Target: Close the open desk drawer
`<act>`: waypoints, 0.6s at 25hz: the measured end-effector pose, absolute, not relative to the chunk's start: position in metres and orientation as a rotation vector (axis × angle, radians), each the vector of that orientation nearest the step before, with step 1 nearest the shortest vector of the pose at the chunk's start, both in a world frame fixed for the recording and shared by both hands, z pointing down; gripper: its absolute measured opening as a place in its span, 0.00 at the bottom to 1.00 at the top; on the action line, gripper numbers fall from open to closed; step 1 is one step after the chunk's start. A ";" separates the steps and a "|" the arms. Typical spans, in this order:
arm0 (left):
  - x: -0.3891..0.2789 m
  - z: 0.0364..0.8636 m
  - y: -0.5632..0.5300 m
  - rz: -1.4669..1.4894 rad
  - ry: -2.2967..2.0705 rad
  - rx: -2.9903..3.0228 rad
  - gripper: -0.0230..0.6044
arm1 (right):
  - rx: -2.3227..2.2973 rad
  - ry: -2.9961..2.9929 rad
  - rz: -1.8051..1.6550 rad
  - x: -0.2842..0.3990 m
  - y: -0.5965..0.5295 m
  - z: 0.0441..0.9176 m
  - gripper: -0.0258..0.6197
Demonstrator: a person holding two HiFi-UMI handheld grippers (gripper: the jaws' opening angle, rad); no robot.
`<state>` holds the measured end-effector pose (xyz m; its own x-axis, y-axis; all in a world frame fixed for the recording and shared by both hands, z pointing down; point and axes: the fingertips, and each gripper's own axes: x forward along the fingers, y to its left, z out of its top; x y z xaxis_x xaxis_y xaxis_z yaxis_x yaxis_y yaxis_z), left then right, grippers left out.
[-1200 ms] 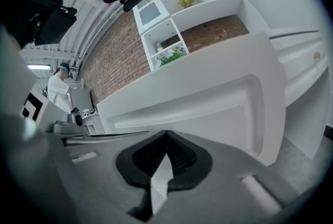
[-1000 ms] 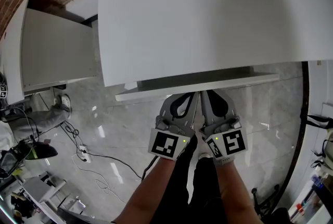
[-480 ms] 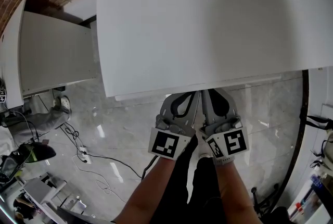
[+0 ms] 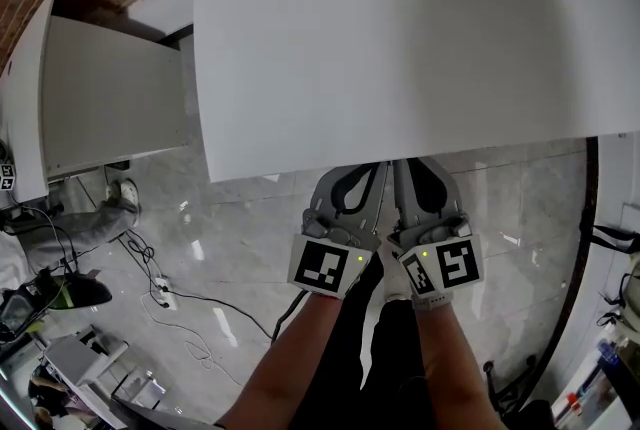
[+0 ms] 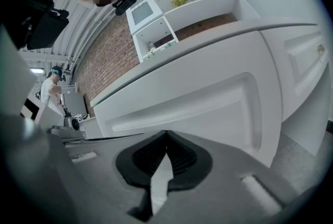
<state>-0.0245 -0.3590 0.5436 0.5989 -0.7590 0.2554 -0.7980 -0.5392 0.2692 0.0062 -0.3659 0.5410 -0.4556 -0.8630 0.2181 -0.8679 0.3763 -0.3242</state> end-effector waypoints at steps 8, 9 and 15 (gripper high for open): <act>-0.033 0.542 -0.361 0.083 -1.349 2.415 0.04 | 1.605 -2.609 0.603 0.006 -0.366 0.542 0.04; -0.035 0.541 -0.361 0.078 -1.361 2.409 0.04 | 1.601 -2.609 0.597 0.006 -0.366 0.542 0.04; -0.046 0.531 -0.343 0.082 -1.409 2.401 0.04 | 1.549 -2.641 0.533 0.010 -0.351 0.531 0.04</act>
